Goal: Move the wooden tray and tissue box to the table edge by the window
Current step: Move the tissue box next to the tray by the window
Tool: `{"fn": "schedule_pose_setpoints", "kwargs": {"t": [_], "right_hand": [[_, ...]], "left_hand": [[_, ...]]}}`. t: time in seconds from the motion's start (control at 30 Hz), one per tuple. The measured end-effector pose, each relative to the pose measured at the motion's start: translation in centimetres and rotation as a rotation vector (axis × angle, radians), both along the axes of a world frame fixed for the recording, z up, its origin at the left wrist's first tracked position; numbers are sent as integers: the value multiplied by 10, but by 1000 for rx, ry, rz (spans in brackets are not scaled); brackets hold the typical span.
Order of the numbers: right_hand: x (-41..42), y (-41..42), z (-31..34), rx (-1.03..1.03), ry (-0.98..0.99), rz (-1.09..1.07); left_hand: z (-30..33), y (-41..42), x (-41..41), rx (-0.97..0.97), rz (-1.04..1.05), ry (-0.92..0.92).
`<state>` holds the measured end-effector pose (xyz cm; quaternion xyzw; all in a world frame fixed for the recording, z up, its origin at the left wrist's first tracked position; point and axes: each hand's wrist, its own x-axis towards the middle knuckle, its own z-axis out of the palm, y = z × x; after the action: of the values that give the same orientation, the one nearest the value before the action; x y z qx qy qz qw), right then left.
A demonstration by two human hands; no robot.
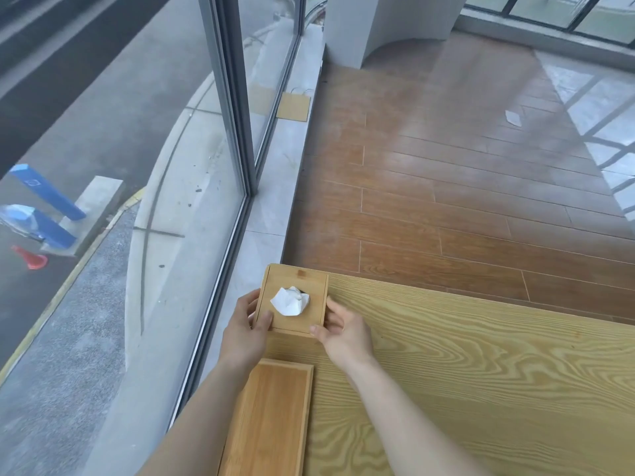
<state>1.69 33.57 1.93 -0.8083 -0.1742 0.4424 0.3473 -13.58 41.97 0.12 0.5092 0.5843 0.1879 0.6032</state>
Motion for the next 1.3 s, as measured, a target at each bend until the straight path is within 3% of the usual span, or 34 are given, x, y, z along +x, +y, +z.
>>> {"fn": "schedule_pose_setpoints", "kwargs": {"t": [0.53, 1.3], "right_hand": [[16, 29, -30, -33, -1, -187], [15, 28, -31, -38, -35, -140]], "left_hand": [[4, 34, 16, -5, 72, -46], [7, 35, 20, 5, 60, -33]]}}
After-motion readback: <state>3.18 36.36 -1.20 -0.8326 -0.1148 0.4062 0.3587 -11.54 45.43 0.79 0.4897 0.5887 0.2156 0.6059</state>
